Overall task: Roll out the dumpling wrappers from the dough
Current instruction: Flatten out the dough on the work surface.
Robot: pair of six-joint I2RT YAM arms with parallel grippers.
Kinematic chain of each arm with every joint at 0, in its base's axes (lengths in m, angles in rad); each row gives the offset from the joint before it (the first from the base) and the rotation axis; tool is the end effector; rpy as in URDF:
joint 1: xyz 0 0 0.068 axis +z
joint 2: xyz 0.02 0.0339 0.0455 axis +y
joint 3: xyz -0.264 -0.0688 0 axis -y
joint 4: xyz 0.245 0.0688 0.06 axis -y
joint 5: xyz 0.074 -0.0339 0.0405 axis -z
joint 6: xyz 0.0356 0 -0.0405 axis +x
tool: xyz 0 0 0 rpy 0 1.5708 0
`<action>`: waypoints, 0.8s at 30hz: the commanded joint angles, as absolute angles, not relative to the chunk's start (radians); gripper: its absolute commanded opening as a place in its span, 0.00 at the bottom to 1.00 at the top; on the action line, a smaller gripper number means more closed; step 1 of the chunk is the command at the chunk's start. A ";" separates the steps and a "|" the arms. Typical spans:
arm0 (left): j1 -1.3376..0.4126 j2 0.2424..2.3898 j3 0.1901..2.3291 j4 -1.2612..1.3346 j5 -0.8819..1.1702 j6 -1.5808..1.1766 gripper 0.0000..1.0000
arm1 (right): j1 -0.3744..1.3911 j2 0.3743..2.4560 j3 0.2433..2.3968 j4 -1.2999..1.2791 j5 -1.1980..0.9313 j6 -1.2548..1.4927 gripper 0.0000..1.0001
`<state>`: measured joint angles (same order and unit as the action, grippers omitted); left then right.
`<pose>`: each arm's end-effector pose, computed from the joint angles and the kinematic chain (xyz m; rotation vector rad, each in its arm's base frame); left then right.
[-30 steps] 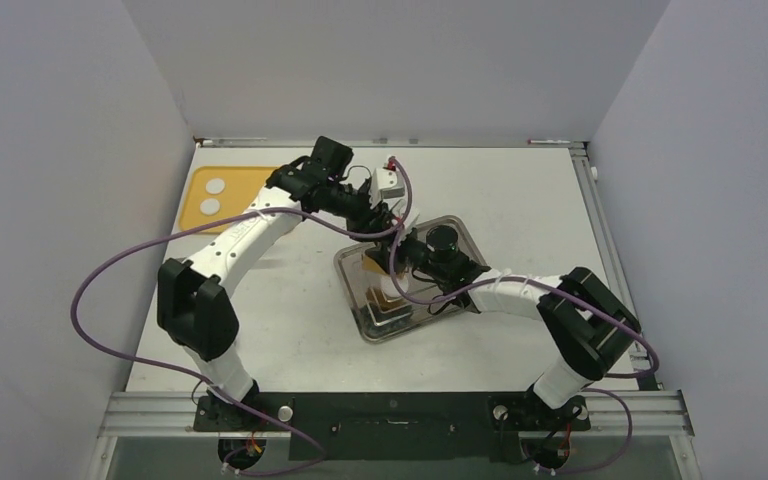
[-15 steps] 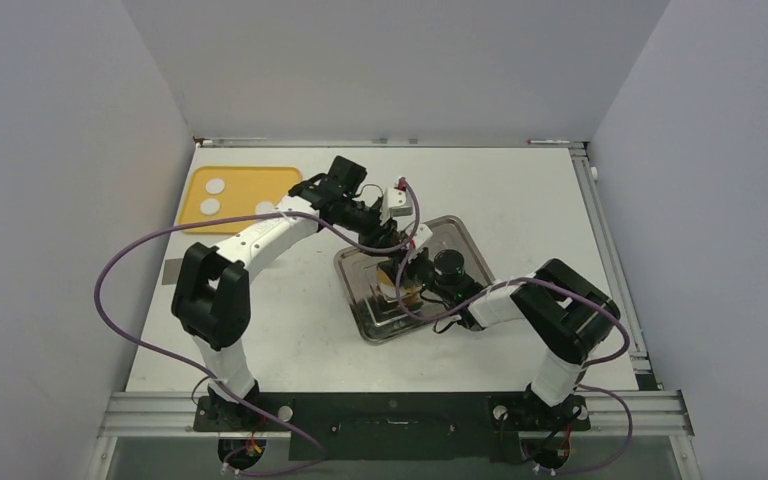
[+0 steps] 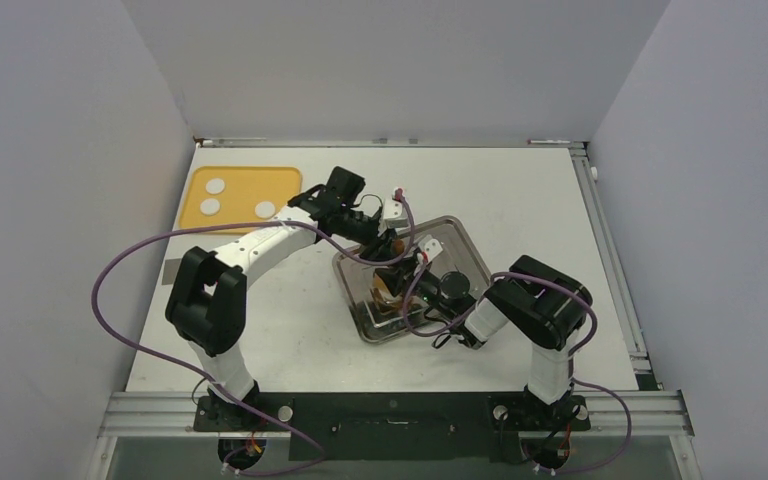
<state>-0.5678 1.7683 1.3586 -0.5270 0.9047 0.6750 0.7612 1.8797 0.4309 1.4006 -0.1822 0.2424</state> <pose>0.3030 -0.2265 0.2525 1.6130 1.6320 -1.0597 0.2117 0.2106 0.1239 -0.5763 1.5974 0.9109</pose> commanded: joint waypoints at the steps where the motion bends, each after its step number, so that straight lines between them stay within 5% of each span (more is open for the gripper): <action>1: -0.542 1.844 1.264 -0.792 0.765 0.698 0.00 | 0.768 1.986 0.322 1.060 -0.169 0.380 0.08; 15: -0.529 1.832 1.249 -0.810 0.764 0.701 0.00 | 0.767 1.995 0.293 1.100 -0.173 0.407 0.08; 24: -0.561 1.703 1.464 -0.968 0.784 0.690 0.00 | 0.768 1.682 0.548 0.721 -0.239 0.256 0.08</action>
